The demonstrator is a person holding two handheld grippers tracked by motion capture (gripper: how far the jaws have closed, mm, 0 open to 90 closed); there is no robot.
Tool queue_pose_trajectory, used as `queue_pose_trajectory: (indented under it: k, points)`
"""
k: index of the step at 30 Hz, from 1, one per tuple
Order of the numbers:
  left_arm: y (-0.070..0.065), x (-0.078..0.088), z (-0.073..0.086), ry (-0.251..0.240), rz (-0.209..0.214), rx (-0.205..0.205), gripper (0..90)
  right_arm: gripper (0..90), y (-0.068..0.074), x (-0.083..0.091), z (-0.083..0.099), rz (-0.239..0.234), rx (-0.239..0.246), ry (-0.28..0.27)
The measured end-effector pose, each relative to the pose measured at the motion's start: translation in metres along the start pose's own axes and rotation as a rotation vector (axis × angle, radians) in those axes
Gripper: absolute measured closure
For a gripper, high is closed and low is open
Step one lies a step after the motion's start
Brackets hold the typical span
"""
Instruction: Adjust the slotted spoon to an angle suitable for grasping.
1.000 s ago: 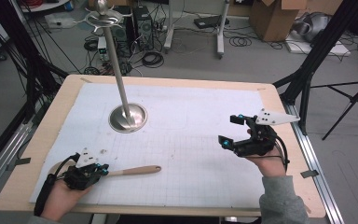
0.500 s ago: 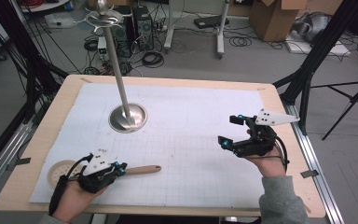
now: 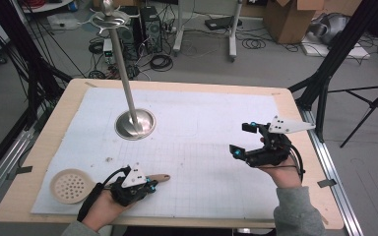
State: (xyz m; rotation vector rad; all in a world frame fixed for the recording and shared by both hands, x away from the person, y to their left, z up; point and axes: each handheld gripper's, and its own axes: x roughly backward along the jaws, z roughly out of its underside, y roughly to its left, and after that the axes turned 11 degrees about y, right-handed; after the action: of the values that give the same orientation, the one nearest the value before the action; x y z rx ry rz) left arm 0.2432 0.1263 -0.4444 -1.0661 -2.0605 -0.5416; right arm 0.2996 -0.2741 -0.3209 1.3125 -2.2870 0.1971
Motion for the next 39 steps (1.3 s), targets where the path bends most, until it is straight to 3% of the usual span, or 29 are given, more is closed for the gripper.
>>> queue_pose_trajectory:
  k: [3,14,30,36,39]
  points:
    - [0.003,-0.001,-0.001,0.002,0.0,0.006,89.6,7.3,0.0,0.003,0.001,0.004,-0.003,-0.005]
    - [0.015,-0.013,-0.014,0.015,-0.064,0.019,89.6,7.2,-0.002,0.002,0.003,0.012,-0.007,0.005]
    - [0.037,-0.03,-0.029,-0.011,-0.095,0.07,89.6,7.2,-0.002,0.002,0.004,0.009,-0.015,0.002]
    - [0.044,-0.032,-0.03,-0.014,-0.107,0.061,89.6,7.2,-0.002,0.001,0.004,0.007,-0.015,0.006]
    - [0.048,-0.033,-0.031,-0.021,-0.09,0.048,89.6,7.2,-0.002,0.001,0.004,0.007,-0.015,0.006]
